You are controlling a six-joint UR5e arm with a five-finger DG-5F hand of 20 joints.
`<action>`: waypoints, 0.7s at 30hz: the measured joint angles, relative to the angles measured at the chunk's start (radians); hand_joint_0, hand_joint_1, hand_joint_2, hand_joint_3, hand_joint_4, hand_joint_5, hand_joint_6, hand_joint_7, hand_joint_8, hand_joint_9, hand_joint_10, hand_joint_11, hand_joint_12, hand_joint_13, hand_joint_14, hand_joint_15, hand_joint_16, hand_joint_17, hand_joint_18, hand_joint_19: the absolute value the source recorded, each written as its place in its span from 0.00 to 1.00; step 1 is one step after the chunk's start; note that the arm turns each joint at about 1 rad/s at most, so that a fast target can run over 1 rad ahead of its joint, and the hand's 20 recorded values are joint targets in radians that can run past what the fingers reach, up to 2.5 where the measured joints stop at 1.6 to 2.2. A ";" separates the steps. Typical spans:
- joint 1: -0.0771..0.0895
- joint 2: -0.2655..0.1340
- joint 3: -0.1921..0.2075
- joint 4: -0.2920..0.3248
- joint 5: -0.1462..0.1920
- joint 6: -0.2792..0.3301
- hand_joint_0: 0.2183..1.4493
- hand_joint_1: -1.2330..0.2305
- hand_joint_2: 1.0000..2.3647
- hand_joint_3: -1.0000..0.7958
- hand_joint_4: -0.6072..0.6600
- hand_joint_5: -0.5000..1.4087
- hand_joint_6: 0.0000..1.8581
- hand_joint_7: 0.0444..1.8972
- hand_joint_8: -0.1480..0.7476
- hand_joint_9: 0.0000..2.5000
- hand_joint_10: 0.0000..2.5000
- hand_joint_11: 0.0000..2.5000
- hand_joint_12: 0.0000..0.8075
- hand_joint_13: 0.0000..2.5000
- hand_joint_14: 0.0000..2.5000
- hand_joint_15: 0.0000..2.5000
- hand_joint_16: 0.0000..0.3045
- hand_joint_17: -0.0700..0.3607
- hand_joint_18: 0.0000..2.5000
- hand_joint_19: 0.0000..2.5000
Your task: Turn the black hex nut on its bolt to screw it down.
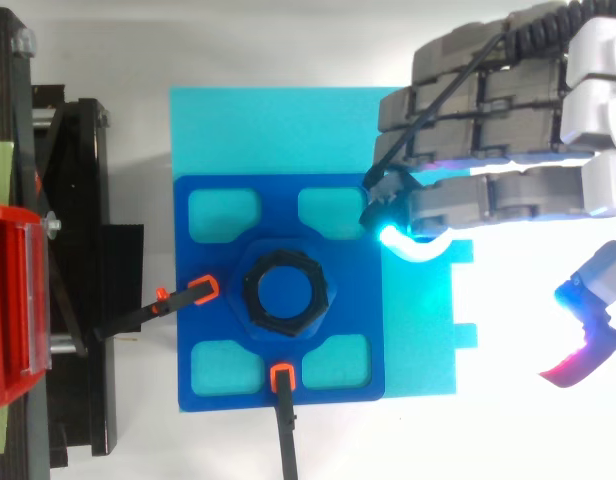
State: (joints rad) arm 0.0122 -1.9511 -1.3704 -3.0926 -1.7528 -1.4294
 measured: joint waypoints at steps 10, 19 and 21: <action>-0.004 0.001 -0.015 0.003 0.028 0.170 0.15 0.47 0.00 0.28 0.64 0.15 0.27 0.48 0.44 0.25 0.00 0.06 0.41 0.24 0.00 0.09 0.20 0.47 0.17 0.12; -0.003 0.001 -0.015 0.003 0.045 0.212 0.17 0.46 0.00 0.28 0.69 0.14 0.27 0.49 0.60 0.34 0.00 0.02 0.43 0.24 0.00 0.08 0.20 0.48 0.16 0.12; -0.002 0.001 -0.015 0.004 0.045 0.213 0.17 0.46 0.00 0.28 0.68 0.14 0.27 0.47 0.62 0.35 0.00 0.01 0.44 0.22 0.00 0.07 0.20 0.48 0.15 0.11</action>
State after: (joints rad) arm 0.0099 -1.9498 -1.3853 -3.0887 -1.7076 -1.2168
